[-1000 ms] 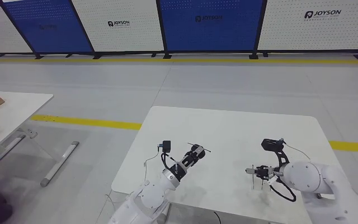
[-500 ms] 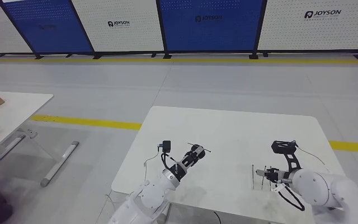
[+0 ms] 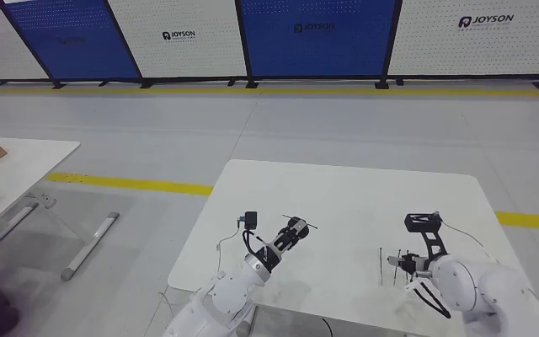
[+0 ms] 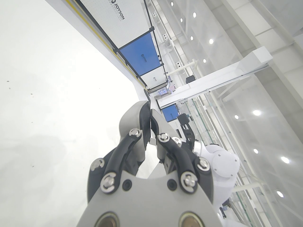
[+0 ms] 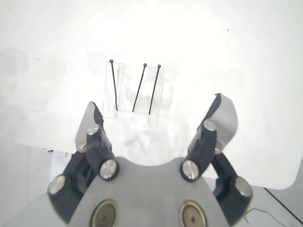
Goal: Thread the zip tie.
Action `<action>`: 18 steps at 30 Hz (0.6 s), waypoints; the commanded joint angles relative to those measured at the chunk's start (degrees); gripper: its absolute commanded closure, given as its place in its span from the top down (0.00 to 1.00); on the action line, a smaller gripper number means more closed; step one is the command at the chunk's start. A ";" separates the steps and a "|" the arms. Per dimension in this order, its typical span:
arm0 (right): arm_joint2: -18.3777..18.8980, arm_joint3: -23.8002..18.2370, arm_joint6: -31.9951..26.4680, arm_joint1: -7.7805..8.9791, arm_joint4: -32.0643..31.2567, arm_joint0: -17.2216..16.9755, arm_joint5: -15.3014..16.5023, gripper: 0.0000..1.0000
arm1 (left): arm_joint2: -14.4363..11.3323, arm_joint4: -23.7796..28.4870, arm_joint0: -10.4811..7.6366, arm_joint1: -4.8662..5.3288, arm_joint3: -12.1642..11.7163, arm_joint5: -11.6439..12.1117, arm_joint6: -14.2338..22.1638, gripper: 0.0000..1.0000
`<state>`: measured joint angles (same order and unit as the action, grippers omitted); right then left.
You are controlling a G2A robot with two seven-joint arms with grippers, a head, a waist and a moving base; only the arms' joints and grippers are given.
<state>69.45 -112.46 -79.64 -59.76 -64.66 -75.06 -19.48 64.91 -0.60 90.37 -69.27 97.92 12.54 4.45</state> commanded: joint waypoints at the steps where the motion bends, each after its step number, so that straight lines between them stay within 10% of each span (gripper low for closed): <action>1: 0.00 0.00 0.00 0.00 -0.01 0.00 0.00 1.00 | 0.00 0.00 0.00 0.00 0.00 0.00 0.00 0.00; 12: 4.43 -5.91 0.00 2.08 6.32 -3.75 8.90 1.00 | 0.00 0.00 0.00 0.00 0.00 0.00 0.00 0.00; 18: 0.74 -3.37 0.00 5.84 11.94 -0.34 6.60 1.00 | 0.00 0.00 0.00 0.00 0.00 0.00 0.00 0.00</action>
<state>71.19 -116.66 -79.64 -54.66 -54.71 -76.64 -11.66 64.91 -0.60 90.37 -69.27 97.92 12.54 4.45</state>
